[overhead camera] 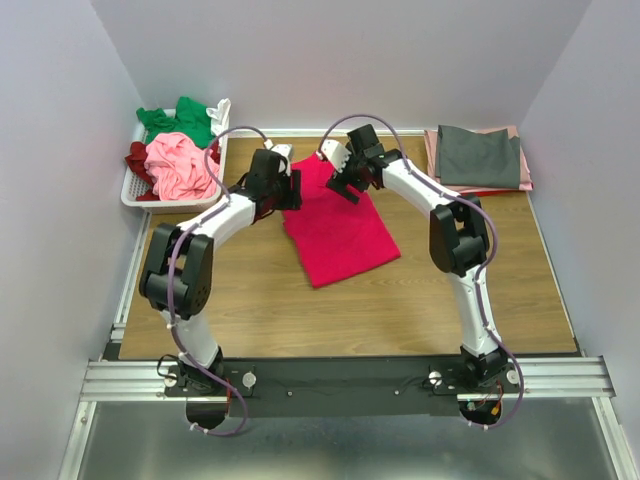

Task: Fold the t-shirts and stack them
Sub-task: Fold the tshirt

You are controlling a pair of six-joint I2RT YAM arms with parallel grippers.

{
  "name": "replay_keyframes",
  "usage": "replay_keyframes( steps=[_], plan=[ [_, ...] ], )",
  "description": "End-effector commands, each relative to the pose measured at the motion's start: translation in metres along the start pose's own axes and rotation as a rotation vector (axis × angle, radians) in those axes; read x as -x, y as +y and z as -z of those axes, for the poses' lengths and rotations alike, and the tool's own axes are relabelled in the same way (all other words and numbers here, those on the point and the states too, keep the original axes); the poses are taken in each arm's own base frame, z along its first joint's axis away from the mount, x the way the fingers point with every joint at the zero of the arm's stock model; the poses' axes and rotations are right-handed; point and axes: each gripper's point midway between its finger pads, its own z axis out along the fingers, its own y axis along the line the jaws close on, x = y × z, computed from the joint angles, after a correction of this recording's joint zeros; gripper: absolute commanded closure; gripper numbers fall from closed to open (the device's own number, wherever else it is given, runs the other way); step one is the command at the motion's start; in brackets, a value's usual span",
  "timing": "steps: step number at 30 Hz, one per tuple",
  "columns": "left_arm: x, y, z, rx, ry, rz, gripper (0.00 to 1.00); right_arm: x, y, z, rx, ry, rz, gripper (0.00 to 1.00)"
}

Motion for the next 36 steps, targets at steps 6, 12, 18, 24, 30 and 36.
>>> replay_keyframes(
  steps=[6, 12, 18, 24, 30, 36],
  plan=[
    [0.075, 0.016, 0.096, 0.139, -0.292, -0.078, 0.25, 0.026, -0.076, 0.068, -0.232, -0.184, -0.319, 0.0],
    [0.02, -0.028, 0.118, -0.132, -0.209, -0.011, 0.29, -0.003, 0.008, 0.105, 0.219, -0.334, -0.382, 0.01],
    [-0.049, -0.044, 0.126, -0.251, -0.112, 0.152, 0.32, -0.059, 0.076, 0.099, 0.333, -0.169, -0.614, 0.14],
    [-0.077, -0.041, 0.119, -0.26, -0.089, 0.207, 0.33, -0.088, 0.091, 0.09, 0.3, -0.062, -0.702, 0.21],
    [-0.074, -0.038, 0.122, -0.25, -0.124, 0.178, 0.33, -0.111, 0.081, 0.089, 0.183, 0.014, -0.711, 0.22],
    [-0.041, -0.041, 0.151, -0.263, -0.297, 0.139, 0.16, -0.126, 0.105, 0.08, 0.256, 0.058, -0.755, 0.23]
  ],
)
